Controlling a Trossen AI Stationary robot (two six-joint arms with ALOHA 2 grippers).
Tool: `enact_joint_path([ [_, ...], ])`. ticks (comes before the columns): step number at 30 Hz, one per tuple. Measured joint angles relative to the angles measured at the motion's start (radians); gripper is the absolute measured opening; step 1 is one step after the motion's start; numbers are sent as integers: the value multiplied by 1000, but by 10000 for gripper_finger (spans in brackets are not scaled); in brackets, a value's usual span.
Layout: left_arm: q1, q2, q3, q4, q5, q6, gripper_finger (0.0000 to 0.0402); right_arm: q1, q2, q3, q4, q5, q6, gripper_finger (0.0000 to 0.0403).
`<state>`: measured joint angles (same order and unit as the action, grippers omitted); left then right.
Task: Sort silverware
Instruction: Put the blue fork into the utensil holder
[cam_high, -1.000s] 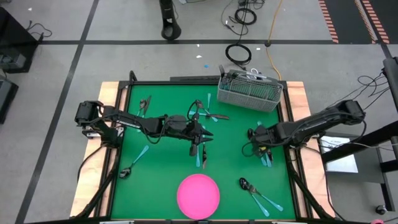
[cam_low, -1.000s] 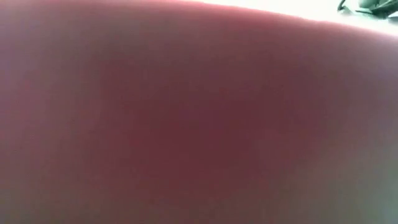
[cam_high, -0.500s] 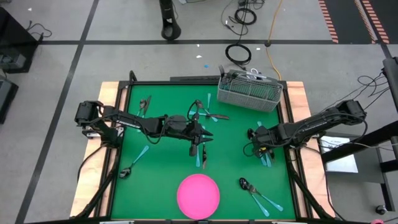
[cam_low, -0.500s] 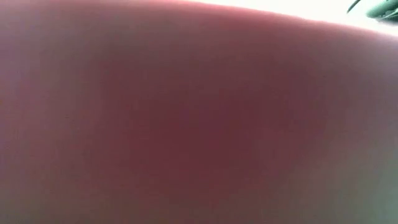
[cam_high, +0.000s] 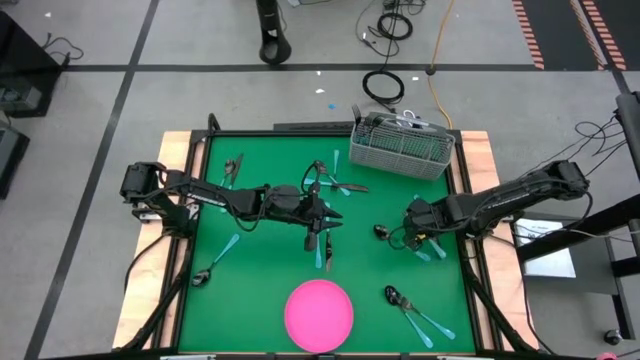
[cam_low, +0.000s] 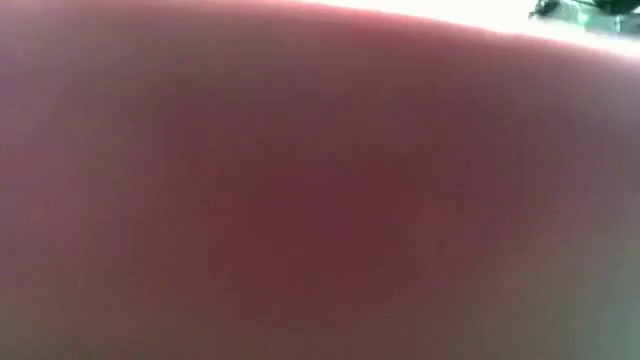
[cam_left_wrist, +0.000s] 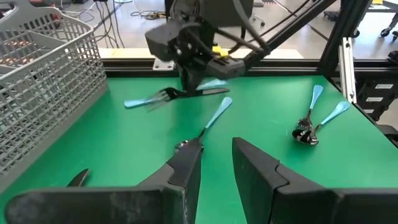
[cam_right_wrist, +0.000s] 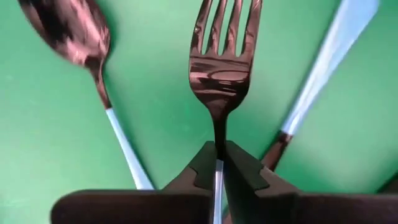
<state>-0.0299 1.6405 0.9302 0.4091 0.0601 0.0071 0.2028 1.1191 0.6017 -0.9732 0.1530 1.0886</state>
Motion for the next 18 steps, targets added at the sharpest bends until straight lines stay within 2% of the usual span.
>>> enact_joint_path([
  [5,4,0,0,0,1,1,93,0,0,84,-70,84,-27,3],
  [10,31,2,0,37,56,-17,93,0,-23,153,-29,169,-112,2],
  [15,42,72,1,216,91,-126,93,1,-90,181,165,276,-278,1],
  [18,42,127,1,330,57,-275,93,2,-129,181,332,304,-401,1],
])
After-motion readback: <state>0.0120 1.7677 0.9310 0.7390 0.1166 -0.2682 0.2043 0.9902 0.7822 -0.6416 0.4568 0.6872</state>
